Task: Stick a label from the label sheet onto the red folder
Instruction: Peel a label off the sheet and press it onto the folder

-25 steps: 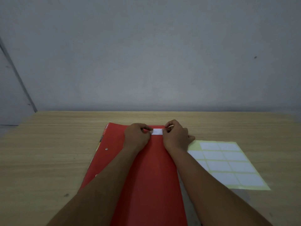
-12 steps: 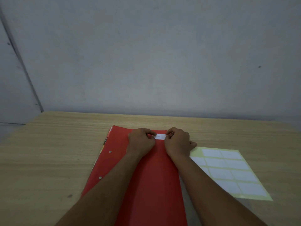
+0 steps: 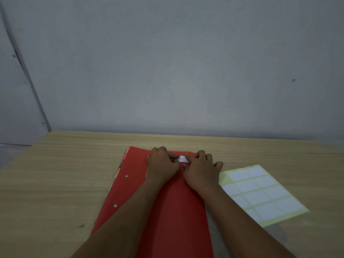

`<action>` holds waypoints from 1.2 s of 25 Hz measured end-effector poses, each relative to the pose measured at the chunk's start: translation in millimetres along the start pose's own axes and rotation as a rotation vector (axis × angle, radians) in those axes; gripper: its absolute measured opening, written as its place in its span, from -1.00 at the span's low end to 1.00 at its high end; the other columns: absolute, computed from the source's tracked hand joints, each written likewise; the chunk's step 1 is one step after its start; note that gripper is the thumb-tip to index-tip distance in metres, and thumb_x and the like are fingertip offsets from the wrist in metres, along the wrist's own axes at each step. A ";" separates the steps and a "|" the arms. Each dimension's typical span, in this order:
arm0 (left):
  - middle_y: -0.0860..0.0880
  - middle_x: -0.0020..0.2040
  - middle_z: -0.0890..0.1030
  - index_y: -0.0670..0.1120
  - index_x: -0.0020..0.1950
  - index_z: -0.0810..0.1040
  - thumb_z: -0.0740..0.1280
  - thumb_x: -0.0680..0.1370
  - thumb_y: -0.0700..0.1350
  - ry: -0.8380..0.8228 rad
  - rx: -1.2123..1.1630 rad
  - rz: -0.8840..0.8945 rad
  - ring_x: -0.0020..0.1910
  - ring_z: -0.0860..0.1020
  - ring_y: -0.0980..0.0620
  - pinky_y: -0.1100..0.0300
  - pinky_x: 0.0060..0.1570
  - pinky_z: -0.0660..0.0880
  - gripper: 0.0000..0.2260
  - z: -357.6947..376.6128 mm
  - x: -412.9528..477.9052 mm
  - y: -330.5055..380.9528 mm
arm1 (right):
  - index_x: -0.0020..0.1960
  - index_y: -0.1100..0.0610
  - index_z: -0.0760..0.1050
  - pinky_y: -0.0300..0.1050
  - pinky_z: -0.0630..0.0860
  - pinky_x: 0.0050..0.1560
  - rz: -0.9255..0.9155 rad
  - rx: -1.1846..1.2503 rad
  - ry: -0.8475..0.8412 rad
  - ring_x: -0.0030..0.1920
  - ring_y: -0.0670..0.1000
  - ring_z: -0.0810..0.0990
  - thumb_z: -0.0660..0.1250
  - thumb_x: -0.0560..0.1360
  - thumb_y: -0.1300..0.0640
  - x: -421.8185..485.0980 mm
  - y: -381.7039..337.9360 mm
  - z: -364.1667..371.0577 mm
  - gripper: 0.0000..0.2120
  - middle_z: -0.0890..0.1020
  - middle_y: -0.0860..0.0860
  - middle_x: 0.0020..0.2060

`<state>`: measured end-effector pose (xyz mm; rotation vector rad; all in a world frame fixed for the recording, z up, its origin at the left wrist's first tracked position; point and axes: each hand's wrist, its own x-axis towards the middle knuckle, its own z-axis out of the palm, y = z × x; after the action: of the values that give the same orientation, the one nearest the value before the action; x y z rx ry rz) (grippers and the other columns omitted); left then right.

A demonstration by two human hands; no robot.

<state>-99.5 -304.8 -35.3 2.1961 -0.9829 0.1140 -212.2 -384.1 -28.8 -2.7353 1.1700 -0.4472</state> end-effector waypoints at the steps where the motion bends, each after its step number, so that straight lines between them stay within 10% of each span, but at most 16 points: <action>1: 0.15 -0.29 0.34 0.09 0.04 0.74 0.30 0.47 -0.02 0.010 -0.001 -0.013 -0.08 0.37 0.02 -0.05 0.10 0.41 -0.75 -0.3 -0.2 0.3 | 0.41 -0.21 0.42 0.14 0.14 0.23 0.007 0.002 0.011 0.28 0.02 0.31 0.07 0.60 -0.12 -1.2 -0.2 0.3 -0.59 0.39 -0.07 0.25; 5: 0.13 -0.37 0.30 -0.07 -0.23 0.71 0.30 0.41 -0.13 0.070 -0.014 -0.065 -0.15 0.44 -0.07 0.02 -0.08 0.41 -0.83 -3.8 -3.9 2.8 | 0.33 -0.09 0.51 0.12 0.15 0.20 0.024 0.006 0.061 0.27 0.02 0.34 0.15 0.58 -0.11 -2.7 -1.3 0.3 -0.63 0.43 -0.08 0.22; 9: 0.10 -0.45 0.19 0.04 -0.52 0.14 0.27 0.34 -0.22 0.113 -0.014 0.001 -0.30 0.32 -0.05 0.09 -0.24 0.22 -0.63 -10.4 -10.7 8.9 | 0.24 -0.07 0.58 0.09 0.15 0.17 0.021 0.014 0.090 0.25 0.00 0.38 0.21 0.56 -0.17 -3.0 1.6 -0.7 -0.66 0.48 -0.10 0.20; 14: 0.06 -0.44 0.24 -0.01 -0.57 0.21 0.27 0.35 -0.18 0.074 0.028 0.075 -0.28 0.32 -0.03 0.08 -0.29 0.26 -0.66 -9.6 -11.2 8.3 | 0.16 -0.07 0.64 0.05 0.15 0.17 -0.011 -0.019 0.143 0.19 -0.01 0.46 0.20 0.58 -0.19 -4.7 2.7 0.1 -0.66 0.55 -0.10 0.12; 19: 0.00 -0.37 0.47 -0.09 -0.37 0.68 0.28 0.38 -0.09 0.002 0.090 0.144 -0.20 0.42 0.00 0.01 -0.28 0.43 -0.78 -5.2 -9.6 6.5 | 0.06 -0.04 0.66 0.06 0.16 0.12 -0.010 -0.032 0.163 0.12 0.01 0.47 0.08 0.62 -0.24 -7.4 2.7 3.9 -0.56 0.54 -0.08 0.06; 30: -0.03 -0.36 0.38 -0.11 -0.46 0.29 0.24 0.40 -0.12 0.103 0.156 0.008 -0.23 0.42 -0.06 0.08 -0.29 0.28 -0.75 -6.3 -11.0 8.1 | 0.06 -0.05 0.66 0.03 0.19 0.05 0.012 -0.027 0.202 0.01 0.00 0.54 0.21 0.57 -0.23 -11.0 0.8 -0.8 -0.65 0.60 -0.08 -0.06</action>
<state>-111.5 -297.6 -29.9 2.3027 -0.9530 0.3145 -220.3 -376.7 -30.7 -2.7564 1.2447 -0.7266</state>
